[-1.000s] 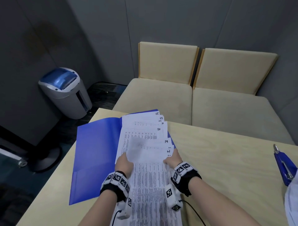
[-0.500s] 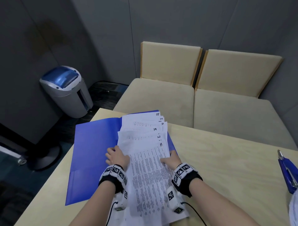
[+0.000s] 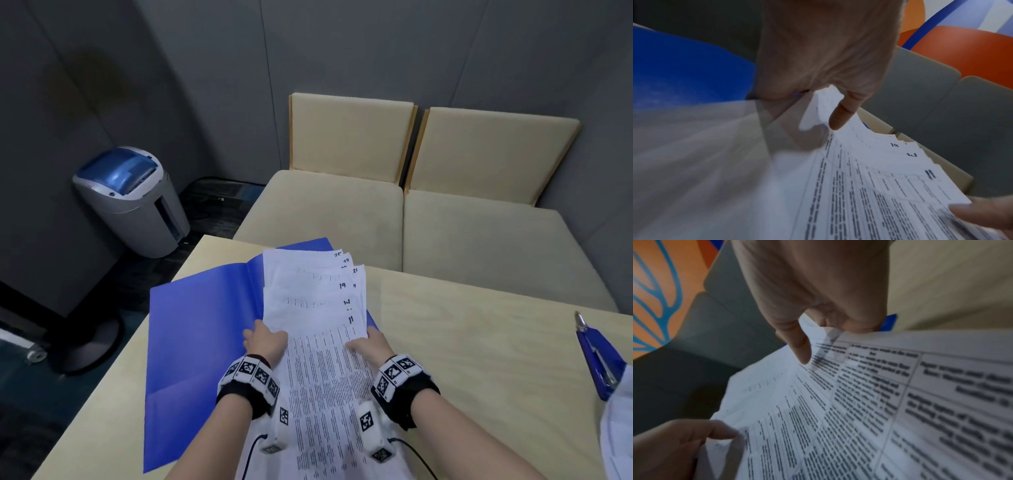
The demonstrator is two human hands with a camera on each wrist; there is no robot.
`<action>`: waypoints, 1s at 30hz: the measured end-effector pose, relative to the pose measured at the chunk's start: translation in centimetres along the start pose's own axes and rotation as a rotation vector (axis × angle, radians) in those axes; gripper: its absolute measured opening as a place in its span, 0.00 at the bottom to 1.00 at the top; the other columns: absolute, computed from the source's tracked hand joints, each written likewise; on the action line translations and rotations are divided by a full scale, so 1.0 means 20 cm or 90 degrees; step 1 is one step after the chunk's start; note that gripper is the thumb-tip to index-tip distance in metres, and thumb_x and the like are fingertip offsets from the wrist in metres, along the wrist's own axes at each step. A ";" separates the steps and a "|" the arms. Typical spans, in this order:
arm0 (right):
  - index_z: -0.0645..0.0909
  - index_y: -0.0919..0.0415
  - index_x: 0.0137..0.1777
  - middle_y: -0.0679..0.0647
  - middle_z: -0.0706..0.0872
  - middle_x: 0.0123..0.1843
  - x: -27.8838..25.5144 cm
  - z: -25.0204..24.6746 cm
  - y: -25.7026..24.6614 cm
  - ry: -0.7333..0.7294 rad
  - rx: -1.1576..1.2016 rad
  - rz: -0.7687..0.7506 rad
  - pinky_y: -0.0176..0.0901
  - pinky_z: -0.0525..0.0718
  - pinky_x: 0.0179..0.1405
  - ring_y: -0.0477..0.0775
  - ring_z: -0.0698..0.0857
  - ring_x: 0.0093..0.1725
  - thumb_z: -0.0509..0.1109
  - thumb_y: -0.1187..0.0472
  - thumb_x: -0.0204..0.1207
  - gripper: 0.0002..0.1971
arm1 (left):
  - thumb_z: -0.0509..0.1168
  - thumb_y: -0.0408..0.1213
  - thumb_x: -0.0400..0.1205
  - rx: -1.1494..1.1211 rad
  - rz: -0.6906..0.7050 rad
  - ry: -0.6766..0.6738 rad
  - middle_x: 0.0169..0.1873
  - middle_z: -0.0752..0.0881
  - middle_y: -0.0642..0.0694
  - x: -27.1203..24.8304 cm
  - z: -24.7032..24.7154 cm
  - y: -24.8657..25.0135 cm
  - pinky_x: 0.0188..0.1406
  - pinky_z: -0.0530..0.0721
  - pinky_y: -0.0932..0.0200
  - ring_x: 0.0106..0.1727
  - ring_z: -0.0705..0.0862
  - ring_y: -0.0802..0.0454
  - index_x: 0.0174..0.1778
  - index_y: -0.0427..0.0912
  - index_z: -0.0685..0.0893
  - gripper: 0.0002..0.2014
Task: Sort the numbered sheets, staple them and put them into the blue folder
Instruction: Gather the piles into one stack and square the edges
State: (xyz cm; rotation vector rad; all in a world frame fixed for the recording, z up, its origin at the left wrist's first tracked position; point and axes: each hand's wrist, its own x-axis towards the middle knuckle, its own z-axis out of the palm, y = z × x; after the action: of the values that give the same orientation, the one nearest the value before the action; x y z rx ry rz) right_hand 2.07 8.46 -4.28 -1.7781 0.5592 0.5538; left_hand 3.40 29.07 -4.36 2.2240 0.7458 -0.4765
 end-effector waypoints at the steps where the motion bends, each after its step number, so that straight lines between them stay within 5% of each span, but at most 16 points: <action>1: 0.76 0.69 0.60 0.63 0.82 0.55 -0.01 -0.01 0.02 -0.008 -0.001 0.006 0.54 0.80 0.61 0.61 0.82 0.55 0.66 0.76 0.73 0.15 | 0.57 0.33 0.75 -0.006 0.024 0.004 0.67 0.68 0.34 -0.01 0.01 0.00 0.67 0.73 0.46 0.66 0.72 0.34 0.67 0.34 0.66 0.23; 6: 0.75 0.68 0.67 0.63 0.83 0.63 -0.07 -0.10 0.15 -0.014 0.002 0.034 0.48 0.81 0.58 0.59 0.82 0.56 0.66 0.79 0.72 0.22 | 0.57 0.28 0.75 -0.140 0.077 -0.078 0.51 0.82 0.41 -0.11 -0.02 -0.08 0.53 0.82 0.50 0.50 0.82 0.41 0.60 0.41 0.71 0.17; 10: 0.78 0.64 0.64 0.64 0.85 0.62 -0.15 -0.18 0.23 -0.029 0.019 0.051 0.60 0.80 0.67 0.64 0.83 0.61 0.65 0.79 0.72 0.22 | 0.56 0.22 0.76 -0.169 0.135 -0.268 0.62 0.84 0.40 -0.19 -0.04 -0.06 0.68 0.79 0.45 0.63 0.82 0.42 0.69 0.38 0.75 0.24; 12: 0.78 0.64 0.64 0.64 0.86 0.60 -0.20 -0.23 0.26 -0.030 0.061 0.054 0.63 0.80 0.65 0.65 0.85 0.60 0.64 0.80 0.71 0.22 | 0.54 0.26 0.76 -0.113 0.161 -0.281 0.65 0.80 0.42 -0.22 -0.04 -0.02 0.69 0.77 0.45 0.64 0.79 0.43 0.73 0.41 0.68 0.27; 15: 0.77 0.66 0.67 0.64 0.86 0.60 -0.24 -0.32 0.30 -0.006 0.073 0.063 0.63 0.80 0.65 0.65 0.85 0.59 0.63 0.80 0.73 0.23 | 0.56 0.35 0.78 -0.024 0.171 -0.291 0.57 0.81 0.41 -0.27 -0.02 0.02 0.47 0.80 0.55 0.52 0.82 0.42 0.74 0.41 0.61 0.27; 17: 0.77 0.68 0.67 0.64 0.86 0.60 -0.27 -0.37 0.34 0.024 0.069 0.070 0.63 0.79 0.66 0.65 0.84 0.60 0.63 0.80 0.73 0.22 | 0.59 0.43 0.81 0.045 0.191 -0.267 0.56 0.81 0.41 -0.32 0.01 0.01 0.52 0.82 0.54 0.52 0.82 0.43 0.68 0.41 0.64 0.21; 22: 0.76 0.70 0.67 0.61 0.84 0.61 -0.43 -0.43 0.44 0.163 0.037 0.059 0.50 0.77 0.66 0.63 0.80 0.65 0.60 0.80 0.74 0.21 | 0.54 0.58 0.83 0.287 0.203 -0.115 0.81 0.55 0.47 -0.36 0.11 -0.21 0.76 0.61 0.34 0.82 0.55 0.42 0.81 0.50 0.57 0.31; 26: 0.77 0.63 0.67 0.59 0.85 0.59 -0.50 -0.51 0.52 0.231 0.028 0.018 0.53 0.80 0.64 0.62 0.82 0.59 0.60 0.77 0.75 0.22 | 0.58 0.67 0.77 0.436 0.257 -0.124 0.83 0.34 0.53 -0.38 0.16 -0.38 0.75 0.54 0.26 0.84 0.37 0.46 0.83 0.57 0.39 0.46; 30: 0.78 0.58 0.65 0.56 0.87 0.54 -0.58 -0.62 0.48 0.244 0.037 -0.082 0.52 0.84 0.58 0.57 0.85 0.51 0.61 0.76 0.76 0.21 | 0.65 0.63 0.75 0.513 0.296 -0.133 0.83 0.34 0.53 -0.28 0.05 -0.42 0.76 0.50 0.26 0.84 0.36 0.46 0.83 0.60 0.39 0.49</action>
State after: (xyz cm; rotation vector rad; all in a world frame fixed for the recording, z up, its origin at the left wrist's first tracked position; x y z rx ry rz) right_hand -11.78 -4.85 -0.97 -1.8598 0.7076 0.1031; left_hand -6.37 30.88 -6.42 2.8948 -0.1333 -0.8549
